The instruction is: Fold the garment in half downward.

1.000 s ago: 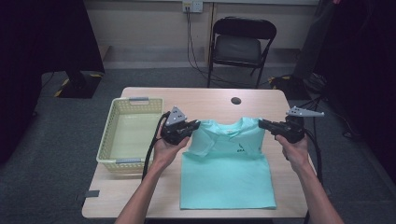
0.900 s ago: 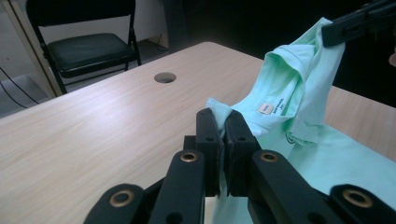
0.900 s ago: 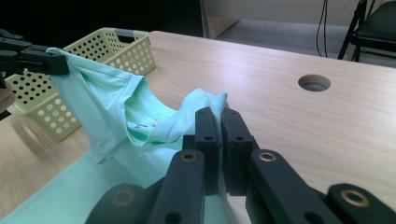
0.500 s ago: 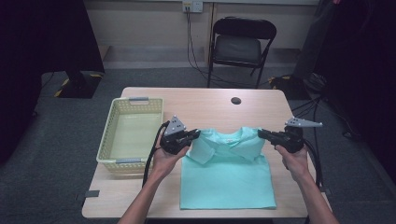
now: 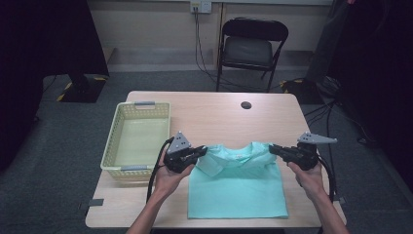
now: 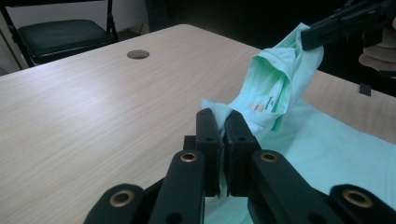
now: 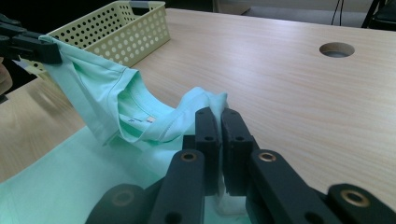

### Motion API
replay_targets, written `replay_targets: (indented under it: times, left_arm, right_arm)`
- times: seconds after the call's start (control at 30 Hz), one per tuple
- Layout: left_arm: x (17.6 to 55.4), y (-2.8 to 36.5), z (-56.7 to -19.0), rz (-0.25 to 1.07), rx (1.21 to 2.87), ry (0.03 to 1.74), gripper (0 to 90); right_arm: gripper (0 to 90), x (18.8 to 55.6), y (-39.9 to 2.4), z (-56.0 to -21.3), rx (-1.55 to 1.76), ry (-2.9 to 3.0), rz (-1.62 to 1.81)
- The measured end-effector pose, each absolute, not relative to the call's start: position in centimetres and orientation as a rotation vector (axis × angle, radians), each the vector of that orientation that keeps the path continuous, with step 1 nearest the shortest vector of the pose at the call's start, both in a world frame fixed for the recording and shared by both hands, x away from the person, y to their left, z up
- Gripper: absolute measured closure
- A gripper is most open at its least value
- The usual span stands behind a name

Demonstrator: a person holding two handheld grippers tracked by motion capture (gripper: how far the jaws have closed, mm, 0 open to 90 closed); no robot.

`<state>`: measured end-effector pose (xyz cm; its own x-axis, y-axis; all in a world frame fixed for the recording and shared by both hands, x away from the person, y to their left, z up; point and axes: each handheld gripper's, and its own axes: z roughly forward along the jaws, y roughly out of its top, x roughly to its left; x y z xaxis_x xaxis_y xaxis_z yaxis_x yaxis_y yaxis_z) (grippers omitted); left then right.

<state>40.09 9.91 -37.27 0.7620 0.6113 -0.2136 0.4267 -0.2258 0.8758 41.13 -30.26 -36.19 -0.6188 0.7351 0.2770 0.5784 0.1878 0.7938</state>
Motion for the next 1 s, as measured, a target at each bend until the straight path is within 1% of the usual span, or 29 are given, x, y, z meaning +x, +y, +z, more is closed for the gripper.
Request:
replay_targets:
  times: [0.3, 0.6, 1.0]
  left_arm:
    - [39.1, 10.1, -38.1, 0.177, 1.876, 0.805, 86.8]
    - [37.9, 10.1, -39.1, 0.149, 1.924, 0.784, 86.8]
    - [36.7, 9.7, -40.1, 0.139, 2.003, 0.767, 86.7]
  right_arm:
    - [87.3, 39.8, -30.3, -36.9, 1.274, 2.291, 1.422]
    - [87.2, 38.5, -30.5, -38.8, 1.298, 2.326, 1.428]
    - [87.1, 36.5, -31.1, -39.0, 1.260, 2.351, 1.429]
